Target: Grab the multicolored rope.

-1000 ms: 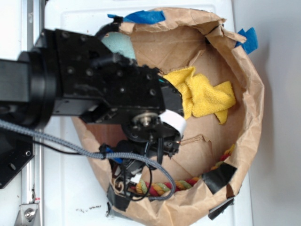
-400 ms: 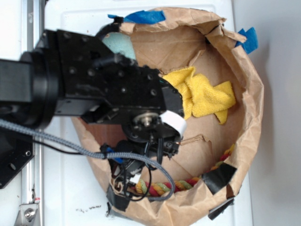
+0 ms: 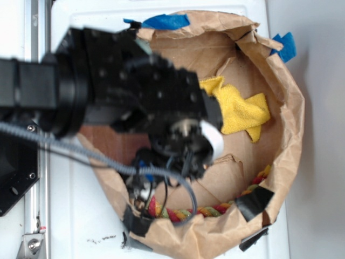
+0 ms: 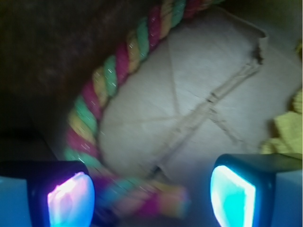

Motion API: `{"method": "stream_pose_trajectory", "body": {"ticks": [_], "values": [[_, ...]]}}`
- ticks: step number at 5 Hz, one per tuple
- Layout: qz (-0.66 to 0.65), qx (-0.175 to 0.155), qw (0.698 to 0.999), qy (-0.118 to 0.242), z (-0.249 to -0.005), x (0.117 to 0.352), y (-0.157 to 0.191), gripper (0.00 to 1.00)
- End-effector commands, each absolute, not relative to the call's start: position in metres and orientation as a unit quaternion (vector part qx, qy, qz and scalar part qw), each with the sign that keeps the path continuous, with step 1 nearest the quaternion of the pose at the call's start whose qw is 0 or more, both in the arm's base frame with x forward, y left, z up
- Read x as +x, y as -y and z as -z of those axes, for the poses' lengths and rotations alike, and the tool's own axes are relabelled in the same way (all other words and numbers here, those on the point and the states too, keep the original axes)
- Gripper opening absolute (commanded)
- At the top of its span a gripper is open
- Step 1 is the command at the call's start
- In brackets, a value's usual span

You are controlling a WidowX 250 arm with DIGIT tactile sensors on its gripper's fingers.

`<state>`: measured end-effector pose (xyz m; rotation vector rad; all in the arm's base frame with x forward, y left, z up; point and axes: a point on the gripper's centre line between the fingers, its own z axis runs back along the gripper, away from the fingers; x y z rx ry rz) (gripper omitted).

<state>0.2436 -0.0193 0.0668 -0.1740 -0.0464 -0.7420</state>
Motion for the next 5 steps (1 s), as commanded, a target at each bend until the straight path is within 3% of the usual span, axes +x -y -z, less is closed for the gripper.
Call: {"method": "stream_pose_trajectory", "body": {"ticks": [1,5], "values": [[0.430,-0.063,0.897,0.086,-0.091,0.252,0.009,1.00],[0.526,-0.074,0.845,0.054,-0.066,0.236,0.034,1.00]]}}
